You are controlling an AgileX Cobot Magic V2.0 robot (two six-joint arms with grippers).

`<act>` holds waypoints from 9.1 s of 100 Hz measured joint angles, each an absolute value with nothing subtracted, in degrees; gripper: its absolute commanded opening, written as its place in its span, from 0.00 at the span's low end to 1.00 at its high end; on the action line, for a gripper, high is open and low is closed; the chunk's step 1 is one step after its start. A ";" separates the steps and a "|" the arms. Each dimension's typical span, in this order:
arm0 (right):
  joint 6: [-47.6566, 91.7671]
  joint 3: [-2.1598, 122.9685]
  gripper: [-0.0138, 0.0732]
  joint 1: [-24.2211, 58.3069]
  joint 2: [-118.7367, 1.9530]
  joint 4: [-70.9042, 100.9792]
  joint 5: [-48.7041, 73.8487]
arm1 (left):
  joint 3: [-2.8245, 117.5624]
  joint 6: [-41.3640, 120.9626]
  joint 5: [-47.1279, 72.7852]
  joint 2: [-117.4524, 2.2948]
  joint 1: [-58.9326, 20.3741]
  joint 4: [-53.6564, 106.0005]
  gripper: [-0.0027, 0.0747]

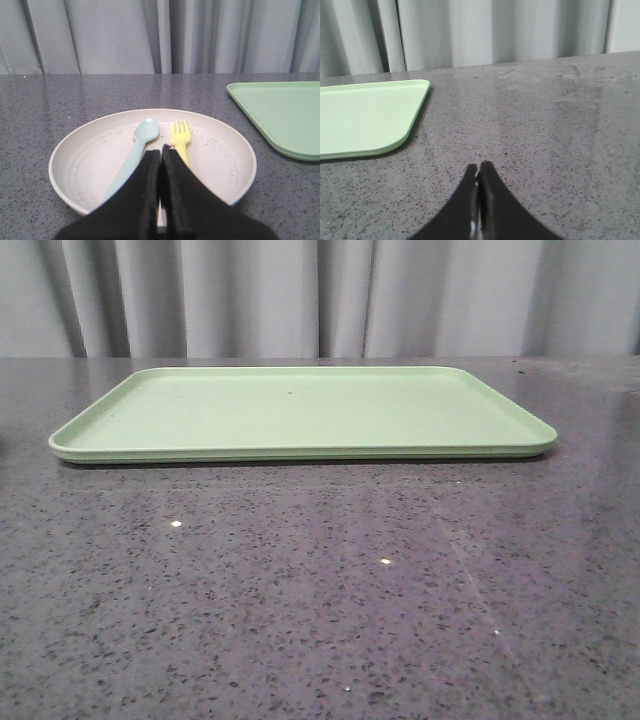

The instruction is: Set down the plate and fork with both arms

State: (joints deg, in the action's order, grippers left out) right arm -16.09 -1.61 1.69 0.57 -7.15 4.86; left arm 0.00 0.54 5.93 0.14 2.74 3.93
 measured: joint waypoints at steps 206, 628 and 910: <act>-16.09 46.53 0.76 1.69 -34.00 -6.45 40.88 | 46.54 0.54 31.39 -34.62 2.74 4.99 0.58; -16.09 46.53 0.76 1.69 -34.00 -4.51 44.59 | 67.10 9.26 59.14 -79.65 27.04 17.04 0.01; -16.09 46.53 0.76 6.46 -34.00 -6.17 45.28 | 60.89 9.13 26.57 -72.86 -14.06 30.89 0.31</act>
State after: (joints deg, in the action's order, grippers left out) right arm -16.09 46.53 6.46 -34.00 -6.17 45.28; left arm 60.89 9.13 26.57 -72.86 -14.06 30.89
